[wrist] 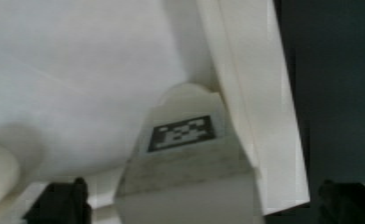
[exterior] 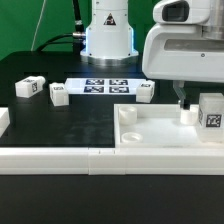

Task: Assemble one leg

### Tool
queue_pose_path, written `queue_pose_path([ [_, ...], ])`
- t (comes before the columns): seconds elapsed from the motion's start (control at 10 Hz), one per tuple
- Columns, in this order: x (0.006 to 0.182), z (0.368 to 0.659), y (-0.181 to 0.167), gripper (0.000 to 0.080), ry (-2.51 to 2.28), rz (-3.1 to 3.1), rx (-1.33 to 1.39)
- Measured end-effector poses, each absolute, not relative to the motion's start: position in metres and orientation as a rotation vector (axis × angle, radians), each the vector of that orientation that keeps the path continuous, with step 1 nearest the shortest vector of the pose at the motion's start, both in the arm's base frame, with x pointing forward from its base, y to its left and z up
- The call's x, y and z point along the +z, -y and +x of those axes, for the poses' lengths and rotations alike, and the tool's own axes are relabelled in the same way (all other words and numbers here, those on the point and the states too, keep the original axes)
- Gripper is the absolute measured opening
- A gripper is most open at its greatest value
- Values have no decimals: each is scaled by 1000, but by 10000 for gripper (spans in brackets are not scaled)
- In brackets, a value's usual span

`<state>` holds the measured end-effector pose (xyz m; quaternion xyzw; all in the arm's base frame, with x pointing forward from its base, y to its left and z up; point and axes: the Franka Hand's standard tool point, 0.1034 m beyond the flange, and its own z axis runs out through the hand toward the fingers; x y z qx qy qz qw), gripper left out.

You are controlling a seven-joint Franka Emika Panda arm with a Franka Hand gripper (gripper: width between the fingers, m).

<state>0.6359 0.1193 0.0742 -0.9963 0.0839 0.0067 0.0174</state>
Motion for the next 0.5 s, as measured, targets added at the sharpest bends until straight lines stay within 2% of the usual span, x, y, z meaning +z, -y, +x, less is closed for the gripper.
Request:
queue_pose_path([
  [0.1, 74, 636, -119, 649, -232, -3098, 21],
  [0.3, 74, 636, -119, 387, -220, -3099, 20],
  [0.4, 74, 636, -119, 387, -234, -3097, 21],
  [0.5, 74, 636, -119, 290, -266, -3094, 22],
])
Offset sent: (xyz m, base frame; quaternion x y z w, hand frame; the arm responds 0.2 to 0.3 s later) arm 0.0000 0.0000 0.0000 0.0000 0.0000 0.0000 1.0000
